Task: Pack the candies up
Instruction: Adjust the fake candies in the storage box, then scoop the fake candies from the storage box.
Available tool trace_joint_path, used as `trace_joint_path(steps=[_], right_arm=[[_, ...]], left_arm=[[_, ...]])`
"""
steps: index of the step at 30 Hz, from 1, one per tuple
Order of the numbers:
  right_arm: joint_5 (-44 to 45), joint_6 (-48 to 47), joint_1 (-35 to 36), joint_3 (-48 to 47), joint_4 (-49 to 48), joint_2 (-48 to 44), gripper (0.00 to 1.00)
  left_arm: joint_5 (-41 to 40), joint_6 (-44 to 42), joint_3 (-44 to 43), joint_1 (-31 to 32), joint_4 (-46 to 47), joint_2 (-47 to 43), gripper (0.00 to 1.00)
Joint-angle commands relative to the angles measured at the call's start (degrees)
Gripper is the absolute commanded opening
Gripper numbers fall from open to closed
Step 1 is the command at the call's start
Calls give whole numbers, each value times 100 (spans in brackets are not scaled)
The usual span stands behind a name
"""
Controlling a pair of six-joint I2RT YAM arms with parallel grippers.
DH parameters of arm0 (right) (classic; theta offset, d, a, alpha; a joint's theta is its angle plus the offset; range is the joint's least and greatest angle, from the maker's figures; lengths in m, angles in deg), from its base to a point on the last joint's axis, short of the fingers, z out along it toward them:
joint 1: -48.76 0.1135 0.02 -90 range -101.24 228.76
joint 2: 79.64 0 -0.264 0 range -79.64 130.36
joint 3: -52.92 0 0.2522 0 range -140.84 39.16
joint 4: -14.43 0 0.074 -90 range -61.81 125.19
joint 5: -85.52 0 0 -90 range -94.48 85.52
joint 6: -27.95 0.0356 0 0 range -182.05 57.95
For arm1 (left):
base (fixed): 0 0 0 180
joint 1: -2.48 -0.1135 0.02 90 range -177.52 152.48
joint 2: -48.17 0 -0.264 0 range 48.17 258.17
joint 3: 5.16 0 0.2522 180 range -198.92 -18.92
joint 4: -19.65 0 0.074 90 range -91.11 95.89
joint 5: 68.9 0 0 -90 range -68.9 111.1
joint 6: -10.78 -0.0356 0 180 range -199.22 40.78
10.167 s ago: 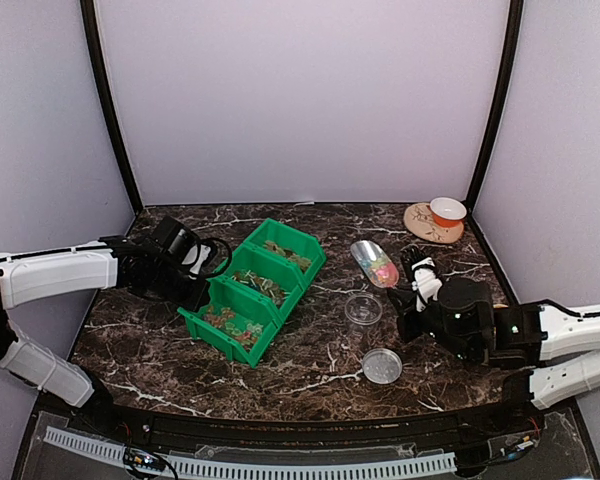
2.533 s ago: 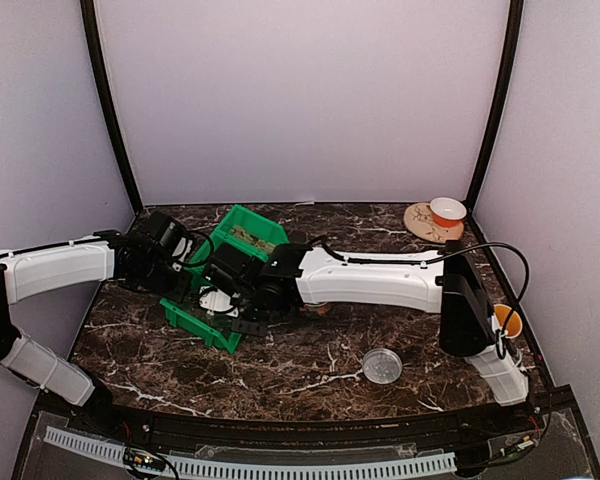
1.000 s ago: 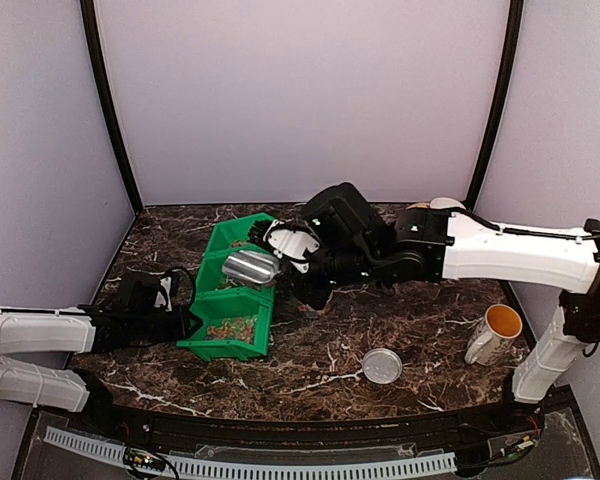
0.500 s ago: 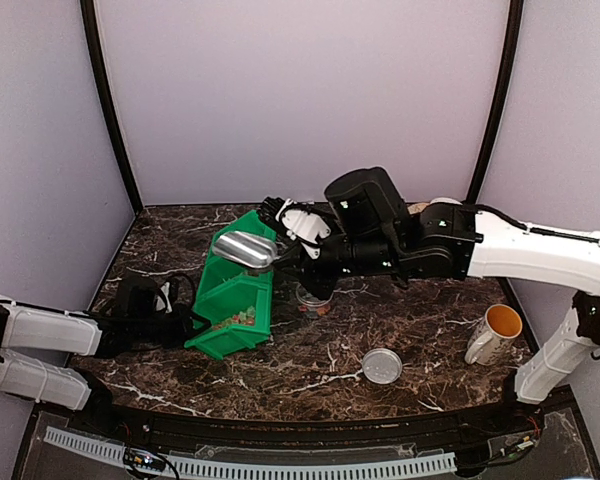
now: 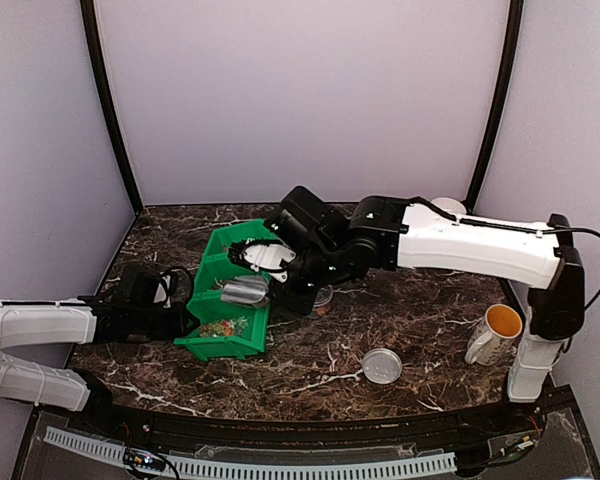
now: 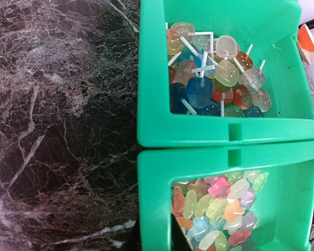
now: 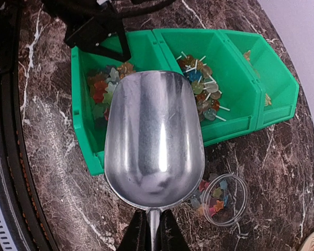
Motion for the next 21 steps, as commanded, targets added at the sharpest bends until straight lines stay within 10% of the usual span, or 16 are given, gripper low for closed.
trace_joint_path(steps=[1, 21], right_arm=[[176, -342, 96, -588, 966, 480, 0], [540, -831, 202, -3077, 2215, 2771, 0]], left_arm=[[-212, -267, -452, 1, 107, -204, 0], [-1198, -595, -1161, 511, -979, 306, 0]])
